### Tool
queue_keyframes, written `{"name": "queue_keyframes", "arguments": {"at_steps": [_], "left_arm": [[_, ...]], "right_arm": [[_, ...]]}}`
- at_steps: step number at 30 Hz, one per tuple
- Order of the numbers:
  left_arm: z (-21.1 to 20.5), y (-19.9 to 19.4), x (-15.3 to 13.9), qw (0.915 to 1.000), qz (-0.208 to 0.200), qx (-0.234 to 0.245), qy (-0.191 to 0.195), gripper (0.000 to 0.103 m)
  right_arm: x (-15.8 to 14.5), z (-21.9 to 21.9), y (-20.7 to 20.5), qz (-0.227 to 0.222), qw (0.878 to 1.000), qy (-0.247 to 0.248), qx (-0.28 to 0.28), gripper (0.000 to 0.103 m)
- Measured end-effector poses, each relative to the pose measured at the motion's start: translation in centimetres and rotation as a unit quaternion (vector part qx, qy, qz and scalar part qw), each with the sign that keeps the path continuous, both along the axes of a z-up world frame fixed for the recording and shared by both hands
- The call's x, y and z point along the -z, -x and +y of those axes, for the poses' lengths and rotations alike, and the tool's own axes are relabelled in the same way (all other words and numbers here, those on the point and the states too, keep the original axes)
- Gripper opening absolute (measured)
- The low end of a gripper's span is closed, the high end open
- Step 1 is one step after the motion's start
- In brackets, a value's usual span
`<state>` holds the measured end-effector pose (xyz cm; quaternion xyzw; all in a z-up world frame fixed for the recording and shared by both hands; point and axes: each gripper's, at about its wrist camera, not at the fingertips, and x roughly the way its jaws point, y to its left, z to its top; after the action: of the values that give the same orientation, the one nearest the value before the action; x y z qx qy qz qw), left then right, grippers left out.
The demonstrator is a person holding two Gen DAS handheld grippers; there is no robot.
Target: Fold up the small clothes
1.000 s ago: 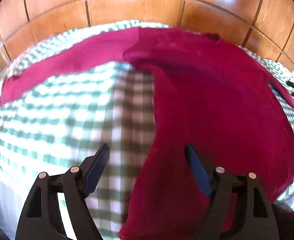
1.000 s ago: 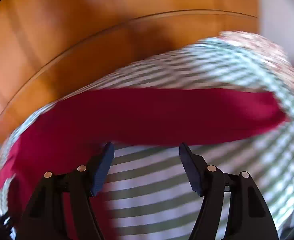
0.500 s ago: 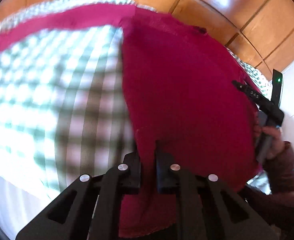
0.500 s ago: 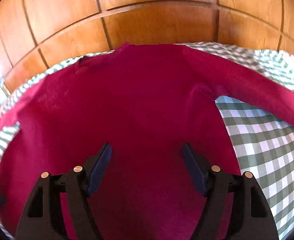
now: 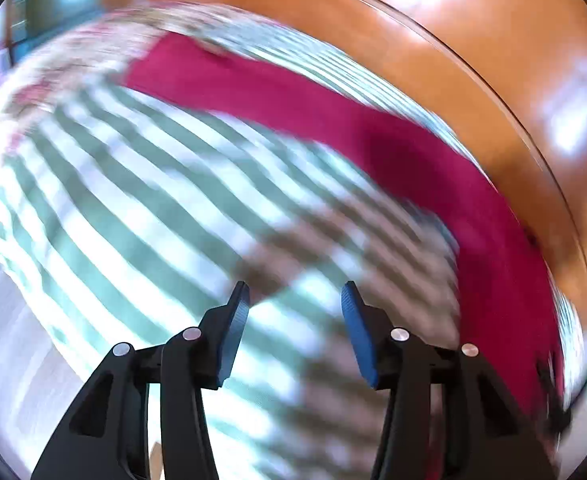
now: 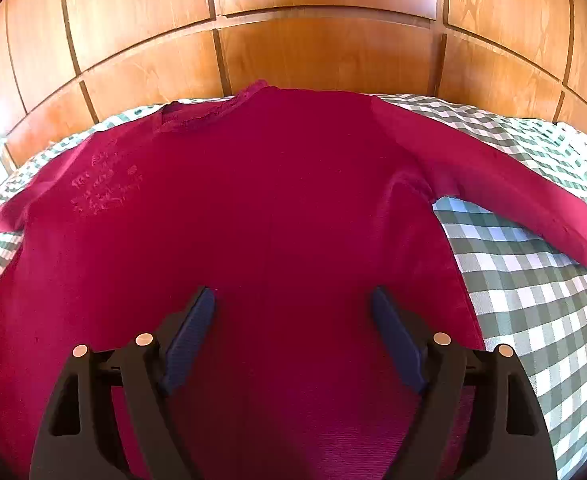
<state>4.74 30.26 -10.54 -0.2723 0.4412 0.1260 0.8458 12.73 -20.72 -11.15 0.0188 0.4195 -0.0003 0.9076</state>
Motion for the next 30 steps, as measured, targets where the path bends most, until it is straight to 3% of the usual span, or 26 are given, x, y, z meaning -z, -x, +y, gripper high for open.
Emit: {"name": "queue_keyframes", "arguments": {"at_steps": [2,4,9,11,12,13,14,17,18,21,22,24,25,26,27,30], "left_arm": [[2.7,-1.3,0.0,0.9993,-0.002,-0.038,0.004,0.052],[5.8,-2.9,0.1,0.9964,-0.004,-0.084,0.01,0.062],[11.4,-6.3,0.8,0.9842,0.001,-0.175,0.028,0.069],[11.7,-8.1,0.9,0.9829,0.001,-0.183,0.023,0.057],[12.0,-8.9,0.9,0.9852,-0.001,-0.17,0.027,0.012],[12.7,-9.2,1.1,0.9872,0.0,-0.155,0.036,0.005],[12.9,-9.3,0.3,0.9874,-0.011,-0.154,0.032,0.005],[12.4,-8.0,-3.2,0.9863,-0.059,-0.151,-0.033,0.005],[12.6,-8.1,-3.3,0.9862,-0.052,-0.151,-0.044,0.005],[12.8,-10.0,-1.1,0.9857,0.02,-0.141,-0.091,0.006],[12.6,-11.2,0.5,0.9844,0.061,-0.129,-0.103,0.009],[11.8,-11.5,1.3,0.98,0.075,-0.134,-0.126,0.015],[10.9,-11.5,0.6,0.9765,0.081,-0.14,-0.143,0.041],[10.3,-11.5,-0.1,0.9771,0.076,-0.139,-0.142,0.059],[9.2,-11.2,-1.3,0.9809,0.044,-0.136,-0.132,0.076],[5.5,-10.5,-3.7,0.9872,-0.018,-0.101,-0.123,0.074]], "right_arm": [[0.1,0.1,-0.1,0.0,1.0,0.003,0.0,0.081],[0.1,0.2,-0.1,0.001,1.0,0.009,0.0,0.082],[0.3,0.5,-0.3,0.003,1.0,0.021,0.002,0.083],[0.3,0.5,-0.4,0.004,1.0,0.024,0.002,0.084],[0.3,0.5,-0.4,0.004,1.0,0.026,0.003,0.084],[0.4,0.6,-0.5,0.005,1.0,0.028,0.003,0.084],[0.4,0.6,-0.5,0.005,1.0,0.029,0.003,0.085],[0.4,0.7,-0.5,0.005,0.999,0.032,0.004,0.085],[0.4,0.7,-0.5,0.005,0.999,0.032,0.004,0.085],[0.6,0.9,-0.7,0.005,0.999,0.034,0.006,0.087],[0.6,0.8,-0.8,0.005,0.999,0.034,0.006,0.087],[0.6,0.7,-0.8,0.005,0.999,0.032,0.006,0.087],[0.6,0.7,-0.8,0.005,0.999,0.031,0.006,0.087],[0.7,0.6,-0.8,0.004,1.0,0.03,0.006,0.087],[0.7,0.6,-0.8,0.004,1.0,0.029,0.006,0.087],[0.7,0.5,-0.8,0.003,1.0,0.028,0.006,0.087]]}}
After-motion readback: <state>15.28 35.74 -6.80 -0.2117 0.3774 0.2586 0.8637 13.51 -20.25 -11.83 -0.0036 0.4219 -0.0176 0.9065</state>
